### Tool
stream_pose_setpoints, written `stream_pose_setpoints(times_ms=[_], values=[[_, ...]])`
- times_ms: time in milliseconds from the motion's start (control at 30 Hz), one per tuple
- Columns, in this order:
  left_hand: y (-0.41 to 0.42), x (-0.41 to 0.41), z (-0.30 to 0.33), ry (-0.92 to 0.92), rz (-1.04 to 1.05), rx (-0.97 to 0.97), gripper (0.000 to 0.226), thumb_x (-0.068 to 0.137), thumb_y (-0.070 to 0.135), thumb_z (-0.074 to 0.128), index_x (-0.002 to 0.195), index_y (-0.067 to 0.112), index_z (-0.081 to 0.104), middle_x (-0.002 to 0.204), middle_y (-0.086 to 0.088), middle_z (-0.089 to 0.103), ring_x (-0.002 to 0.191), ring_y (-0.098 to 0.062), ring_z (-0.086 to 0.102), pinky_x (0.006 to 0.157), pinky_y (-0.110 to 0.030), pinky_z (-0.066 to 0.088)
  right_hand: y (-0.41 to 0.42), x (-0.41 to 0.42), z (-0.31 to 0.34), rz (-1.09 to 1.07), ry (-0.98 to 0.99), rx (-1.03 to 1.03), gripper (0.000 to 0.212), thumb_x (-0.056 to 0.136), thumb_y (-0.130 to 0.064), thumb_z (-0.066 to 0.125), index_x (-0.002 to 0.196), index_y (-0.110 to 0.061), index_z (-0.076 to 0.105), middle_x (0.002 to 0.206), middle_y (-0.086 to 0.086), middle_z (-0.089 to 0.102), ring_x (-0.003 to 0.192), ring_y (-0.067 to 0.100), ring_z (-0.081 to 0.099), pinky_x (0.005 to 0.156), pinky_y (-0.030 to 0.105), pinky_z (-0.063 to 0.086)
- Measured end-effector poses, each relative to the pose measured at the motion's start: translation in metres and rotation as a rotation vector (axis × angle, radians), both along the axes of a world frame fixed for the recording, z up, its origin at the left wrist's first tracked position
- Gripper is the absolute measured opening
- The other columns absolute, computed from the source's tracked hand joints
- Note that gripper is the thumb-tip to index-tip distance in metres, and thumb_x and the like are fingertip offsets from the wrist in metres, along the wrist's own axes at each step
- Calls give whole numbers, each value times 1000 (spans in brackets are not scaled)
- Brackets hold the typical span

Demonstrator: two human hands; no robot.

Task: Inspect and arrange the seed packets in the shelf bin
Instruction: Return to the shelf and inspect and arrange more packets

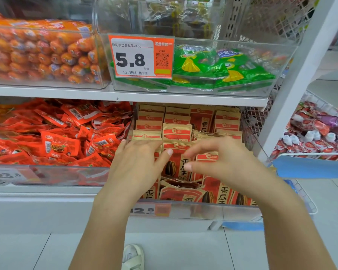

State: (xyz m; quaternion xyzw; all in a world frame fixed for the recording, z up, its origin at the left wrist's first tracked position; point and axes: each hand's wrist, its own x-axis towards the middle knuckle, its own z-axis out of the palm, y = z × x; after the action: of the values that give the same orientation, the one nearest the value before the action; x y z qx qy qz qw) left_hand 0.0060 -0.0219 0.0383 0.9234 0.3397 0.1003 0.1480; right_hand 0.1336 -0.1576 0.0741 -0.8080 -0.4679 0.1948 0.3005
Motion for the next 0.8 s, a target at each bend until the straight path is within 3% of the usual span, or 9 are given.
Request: stream_pose_setpoints(times_ms=[67, 167, 300, 400, 500, 700, 800], values=[[-1, 0, 0, -3, 6, 7, 51, 97, 59, 34, 139, 34, 49, 139, 7, 56, 134, -15, 44, 120, -42, 12, -2, -4, -4, 13, -77, -163, 21, 79, -43, 77, 99, -42, 70, 115, -24, 61, 110, 4, 55, 96, 29, 44], [-2, 0, 0, -22, 11, 25, 50, 98, 57, 36, 139, 33, 50, 139, 7, 57, 133, -15, 45, 119, -41, 15, -1, -6, -12, 36, -139, -249, 31, 81, -42, 76, 111, -40, 69, 127, -19, 59, 105, 5, 51, 92, 27, 43], [-4, 2, 1, -57, 13, 55, 46, 98, 53, 40, 137, 32, 53, 137, 6, 59, 130, -17, 48, 114, -39, 26, 5, -6, -19, 16, -257, -169, 18, 90, -36, 66, 107, -36, 72, 124, -15, 64, 108, 8, 57, 94, 30, 46], [-5, 4, 2, -94, 5, 59, 41, 100, 48, 41, 135, 32, 55, 137, 7, 59, 130, -15, 48, 110, -36, 31, 12, 0, -24, -55, -382, -98, 22, 98, -29, 56, 115, -32, 69, 118, -10, 67, 115, 11, 55, 92, 25, 41], [-7, 6, 2, -122, -2, 52, 40, 100, 46, 41, 133, 32, 58, 135, 9, 59, 129, -14, 48, 106, -34, 34, 18, 5, -27, -78, -461, -94, 24, 96, -30, 58, 119, -31, 67, 120, -9, 66, 120, 15, 52, 97, 28, 40], [-5, 4, 1, -222, -12, -11, 34, 101, 46, 39, 115, 34, 67, 105, 13, 68, 107, -15, 60, 80, -32, 45, 23, 5, -26, -105, -415, -19, 13, 96, -34, 58, 104, -29, 67, 90, -6, 66, 89, 17, 60, 65, 26, 35], [-9, 4, 5, -453, -6, -173, 43, 97, 55, 37, 134, 39, 52, 117, 14, 68, 110, -15, 62, 93, -40, 48, 22, 9, -19, -140, -344, 161, 8, 98, -31, 55, 104, -29, 59, 83, -6, 61, 77, 19, 58, 59, 31, 37]])
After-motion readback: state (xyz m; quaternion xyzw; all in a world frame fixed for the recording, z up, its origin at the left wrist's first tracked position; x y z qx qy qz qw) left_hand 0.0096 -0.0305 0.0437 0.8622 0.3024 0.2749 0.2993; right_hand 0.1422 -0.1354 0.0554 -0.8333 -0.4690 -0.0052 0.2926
